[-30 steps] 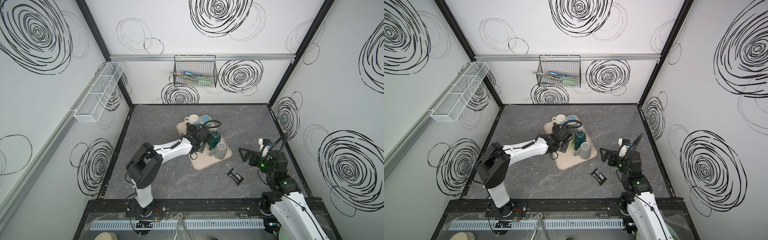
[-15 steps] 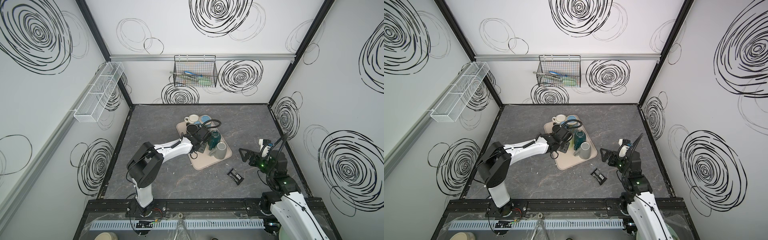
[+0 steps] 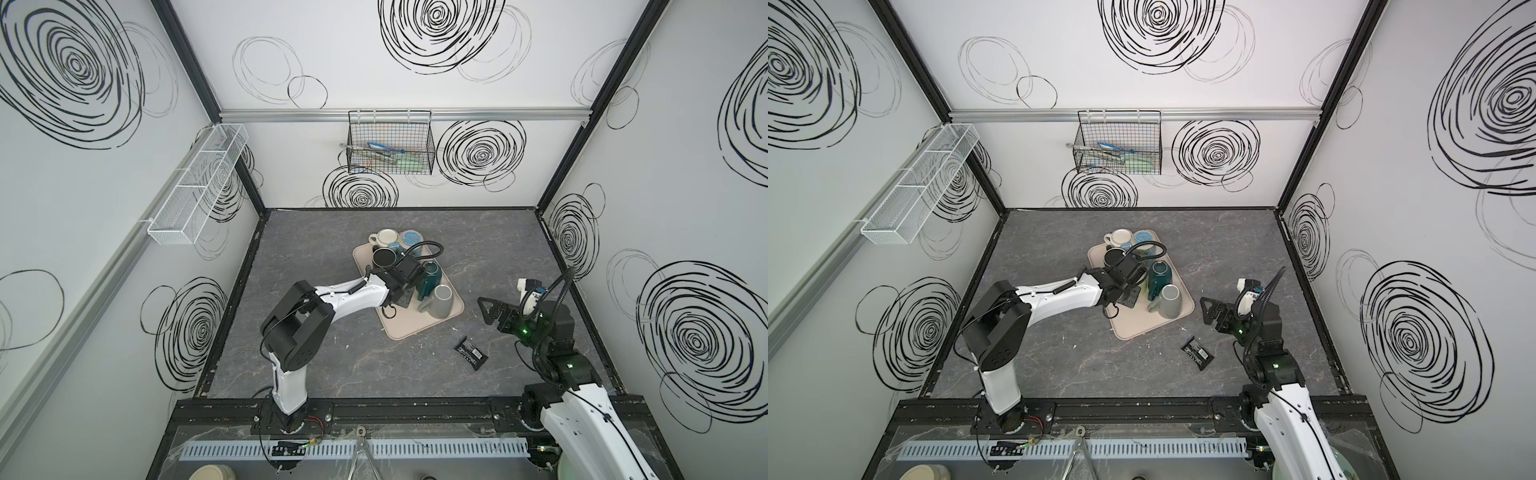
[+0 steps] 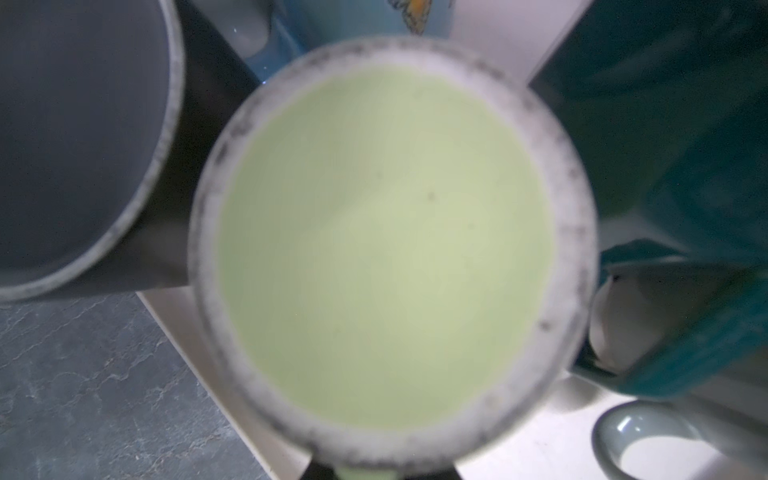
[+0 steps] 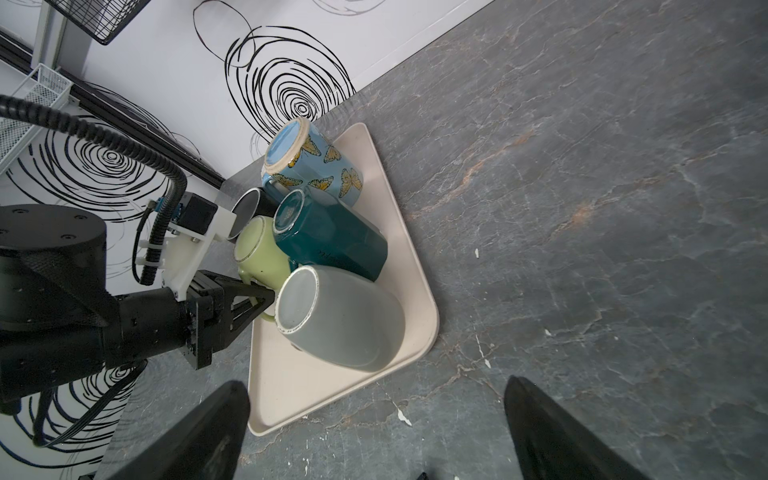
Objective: Turn the mug right side up
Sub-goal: 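Lower the left gripper onto the light green mug's base and close it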
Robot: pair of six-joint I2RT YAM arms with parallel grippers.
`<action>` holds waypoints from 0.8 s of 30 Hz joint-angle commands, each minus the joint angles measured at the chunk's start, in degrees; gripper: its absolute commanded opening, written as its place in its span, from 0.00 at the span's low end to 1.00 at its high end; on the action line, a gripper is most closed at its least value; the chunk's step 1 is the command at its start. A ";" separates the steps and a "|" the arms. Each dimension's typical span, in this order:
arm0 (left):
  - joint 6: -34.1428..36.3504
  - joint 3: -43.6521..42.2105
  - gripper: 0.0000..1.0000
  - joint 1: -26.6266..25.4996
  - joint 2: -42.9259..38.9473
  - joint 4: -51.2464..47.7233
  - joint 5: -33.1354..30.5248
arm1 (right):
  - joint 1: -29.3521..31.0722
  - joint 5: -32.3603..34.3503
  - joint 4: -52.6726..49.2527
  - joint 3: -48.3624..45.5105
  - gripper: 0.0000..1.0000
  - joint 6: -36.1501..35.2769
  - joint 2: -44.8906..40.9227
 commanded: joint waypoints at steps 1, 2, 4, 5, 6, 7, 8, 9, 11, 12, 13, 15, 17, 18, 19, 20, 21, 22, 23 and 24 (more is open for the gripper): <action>0.16 1.45 0.17 0.18 0.29 -0.28 -0.10 | 0.23 0.59 -0.24 -0.13 1.00 0.44 -0.40; 0.18 1.49 0.17 0.16 0.33 -0.35 -0.26 | 0.22 0.65 -0.22 -0.21 1.00 0.51 -0.35; 0.24 1.58 0.15 0.08 0.51 -0.45 -0.37 | 0.24 0.60 -0.27 -0.10 1.00 0.53 -0.35; 0.43 1.53 0.14 0.08 0.49 -0.45 -0.26 | 0.25 0.67 -0.26 -0.09 1.00 0.54 -0.41; 0.57 1.58 0.13 0.15 0.60 -0.41 -0.19 | 0.24 0.69 -0.27 -0.19 1.00 0.53 -0.37; 0.66 1.58 0.12 0.09 0.68 -0.50 -0.19 | 0.29 0.76 -0.13 -0.22 1.00 0.53 -0.35; 0.85 1.56 0.11 0.04 0.69 -0.55 -0.22 | 0.29 0.80 -0.06 -0.29 1.00 0.59 -0.35; 1.13 1.51 0.10 0.02 0.69 -0.55 -0.11 | 0.28 0.86 0.03 -0.39 1.00 0.62 -0.26; 1.79 1.58 0.09 0.01 0.77 -0.79 -0.17 | 0.26 0.95 0.12 -0.48 1.00 0.70 -0.26; 2.02 1.49 0.08 0.06 0.71 -0.80 -0.47 | 0.27 0.95 -0.01 -0.48 1.00 0.70 -0.21; 2.18 1.42 0.09 0.00 0.69 -0.86 -0.89 | 0.23 0.95 0.00 -0.39 1.00 0.75 -0.21; 2.55 1.25 0.09 0.04 0.46 -0.80 -1.53 | 0.23 0.95 0.00 -0.38 1.00 0.70 -0.17; 2.95 1.23 0.10 0.02 0.34 -0.78 -1.72 | 0.26 0.95 0.16 -0.42 1.00 0.70 -0.14; 3.16 1.23 0.10 0.05 0.34 -0.71 -1.52 | 0.24 0.95 0.19 -0.54 1.00 0.70 0.00; 3.21 1.22 0.09 0.00 0.34 -0.71 -1.45 | 0.21 0.91 0.28 -0.56 1.00 0.71 0.15; 3.25 1.18 0.08 -0.01 0.34 -0.69 -1.50 | 0.24 0.95 0.39 -0.51 1.00 0.70 0.35; 3.32 1.07 0.08 0.06 0.33 -0.49 -1.35 | 0.24 0.95 0.44 -0.50 1.00 0.63 0.44; 3.32 0.97 0.07 0.03 0.25 -0.27 -1.14 | 0.20 0.89 0.48 -0.48 1.00 0.62 0.58; 3.43 0.88 0.08 -0.01 0.17 -0.14 -0.91 | 0.20 0.72 0.63 -0.48 1.00 0.62 0.76; 3.49 0.72 0.09 -0.01 0.08 0.07 -0.64 | 0.20 0.41 0.74 -0.33 1.00 0.45 0.90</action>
